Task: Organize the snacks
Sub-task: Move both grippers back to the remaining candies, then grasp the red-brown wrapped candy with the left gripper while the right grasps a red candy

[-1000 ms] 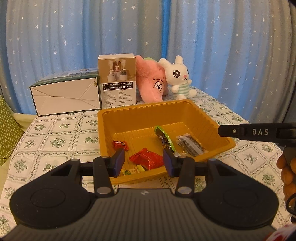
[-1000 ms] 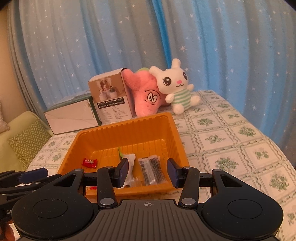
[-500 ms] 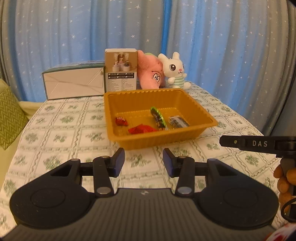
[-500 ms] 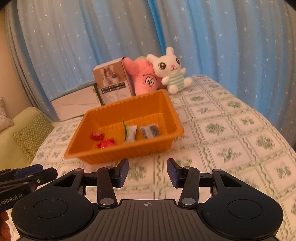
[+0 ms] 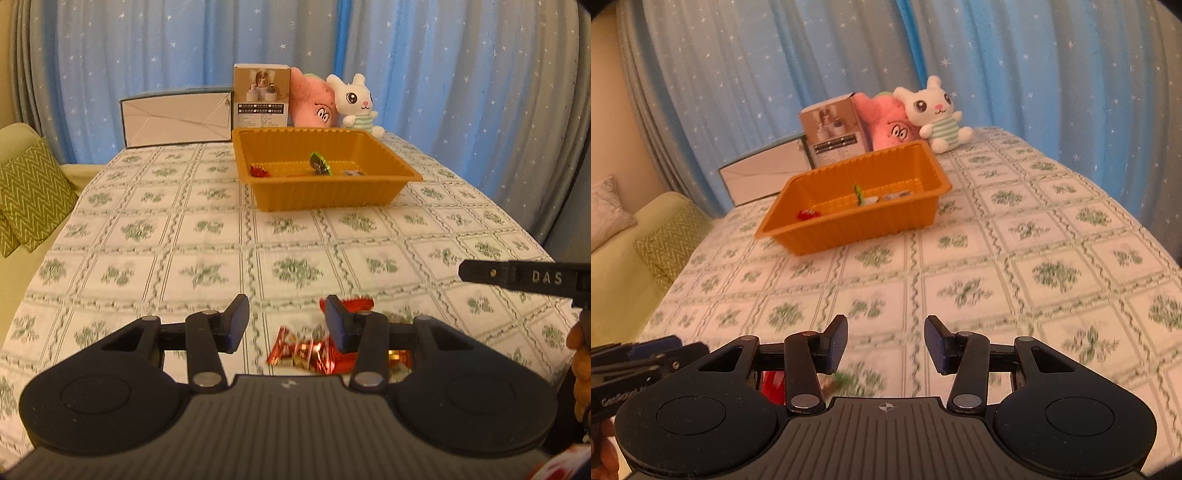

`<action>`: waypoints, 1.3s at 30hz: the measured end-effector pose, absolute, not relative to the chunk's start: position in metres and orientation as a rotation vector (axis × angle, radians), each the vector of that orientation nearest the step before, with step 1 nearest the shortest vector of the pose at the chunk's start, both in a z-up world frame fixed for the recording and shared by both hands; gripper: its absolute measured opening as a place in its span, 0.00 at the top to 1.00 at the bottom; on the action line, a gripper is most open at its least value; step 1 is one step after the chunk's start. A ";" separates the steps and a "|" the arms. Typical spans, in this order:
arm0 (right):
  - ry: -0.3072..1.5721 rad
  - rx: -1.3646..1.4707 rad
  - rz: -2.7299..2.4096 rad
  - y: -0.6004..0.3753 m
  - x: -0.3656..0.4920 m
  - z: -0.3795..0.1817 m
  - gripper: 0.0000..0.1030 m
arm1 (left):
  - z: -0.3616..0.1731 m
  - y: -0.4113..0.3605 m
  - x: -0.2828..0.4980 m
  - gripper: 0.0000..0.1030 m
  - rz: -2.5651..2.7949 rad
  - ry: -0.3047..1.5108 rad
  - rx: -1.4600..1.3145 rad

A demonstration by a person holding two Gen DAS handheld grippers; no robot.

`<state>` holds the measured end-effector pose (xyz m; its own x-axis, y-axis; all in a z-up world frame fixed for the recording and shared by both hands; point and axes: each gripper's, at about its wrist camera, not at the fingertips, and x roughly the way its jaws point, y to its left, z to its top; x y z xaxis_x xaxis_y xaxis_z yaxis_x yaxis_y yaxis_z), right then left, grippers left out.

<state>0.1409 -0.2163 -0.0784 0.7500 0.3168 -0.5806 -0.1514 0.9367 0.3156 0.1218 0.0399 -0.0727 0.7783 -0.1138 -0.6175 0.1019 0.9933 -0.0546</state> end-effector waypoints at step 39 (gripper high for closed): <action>0.802 0.202 0.423 -0.146 0.134 -0.125 0.69 | -0.105 0.054 0.121 0.60 -0.057 0.753 -0.039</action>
<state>0.1336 -0.1463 -0.1251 0.6175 0.4401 -0.6519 -0.2897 0.8978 0.3317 0.1212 0.0544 -0.1050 0.7284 -0.0655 -0.6820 0.0378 0.9977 -0.0554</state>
